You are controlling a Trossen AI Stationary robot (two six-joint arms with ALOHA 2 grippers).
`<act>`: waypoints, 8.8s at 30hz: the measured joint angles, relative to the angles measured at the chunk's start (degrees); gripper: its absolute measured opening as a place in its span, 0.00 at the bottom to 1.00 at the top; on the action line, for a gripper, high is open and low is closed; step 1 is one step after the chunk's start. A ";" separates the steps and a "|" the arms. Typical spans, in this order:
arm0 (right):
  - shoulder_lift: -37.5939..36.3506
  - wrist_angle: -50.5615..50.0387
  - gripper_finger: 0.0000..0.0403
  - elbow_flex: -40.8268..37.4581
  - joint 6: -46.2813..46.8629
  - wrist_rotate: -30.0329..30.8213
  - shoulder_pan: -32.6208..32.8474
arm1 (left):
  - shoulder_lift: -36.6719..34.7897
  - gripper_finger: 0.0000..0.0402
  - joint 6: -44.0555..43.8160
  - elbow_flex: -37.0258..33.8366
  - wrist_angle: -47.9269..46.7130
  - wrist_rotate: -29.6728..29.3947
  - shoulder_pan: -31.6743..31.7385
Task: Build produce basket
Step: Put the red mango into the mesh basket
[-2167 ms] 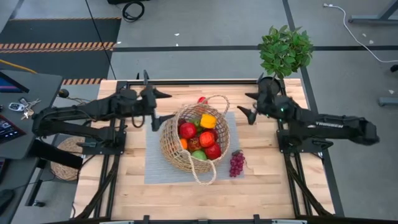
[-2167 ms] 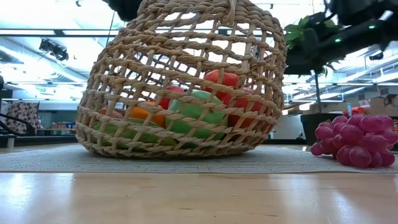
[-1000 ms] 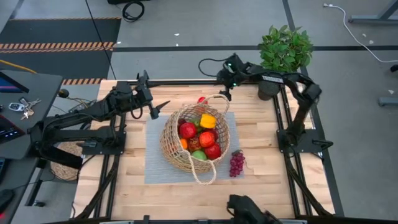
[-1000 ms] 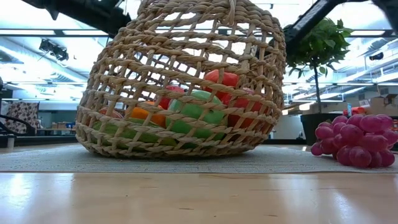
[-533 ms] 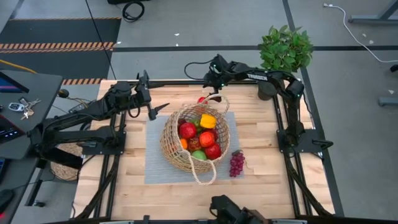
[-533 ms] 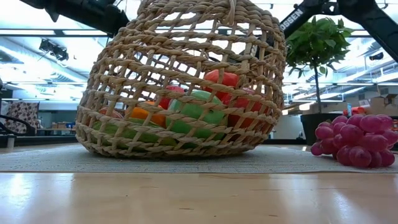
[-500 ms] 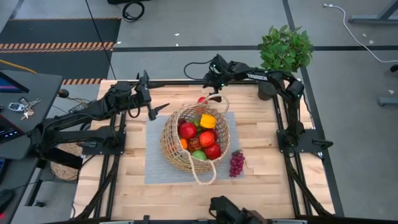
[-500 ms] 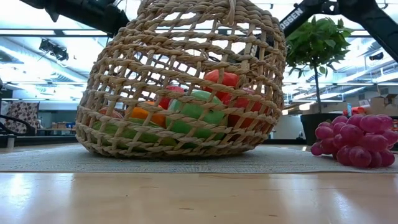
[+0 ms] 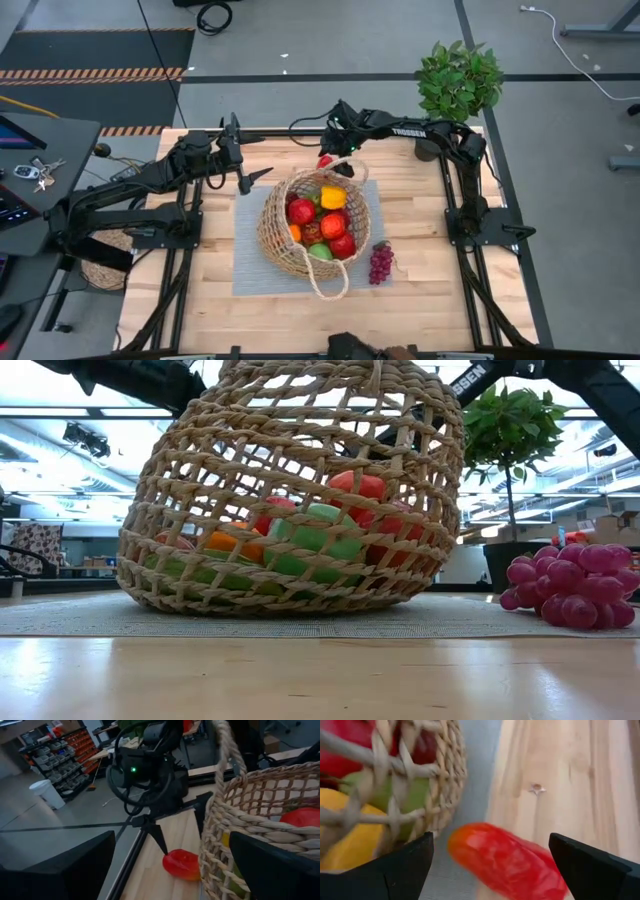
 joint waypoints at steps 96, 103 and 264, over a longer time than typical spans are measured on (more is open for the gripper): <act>-16.84 21.20 0.90 -32.95 15.15 22.79 -3.35 | -18.37 0.99 -15.38 -31.68 32.23 4.94 -0.25; -16.84 21.81 0.77 -33.88 15.76 22.68 -3.58 | -18.23 0.99 -15.39 -31.74 31.74 4.83 -0.26; -40.16 1.12 0.57 -8.72 48.58 51.09 48.37 | -18.18 0.99 -15.32 -31.72 31.71 4.82 -0.27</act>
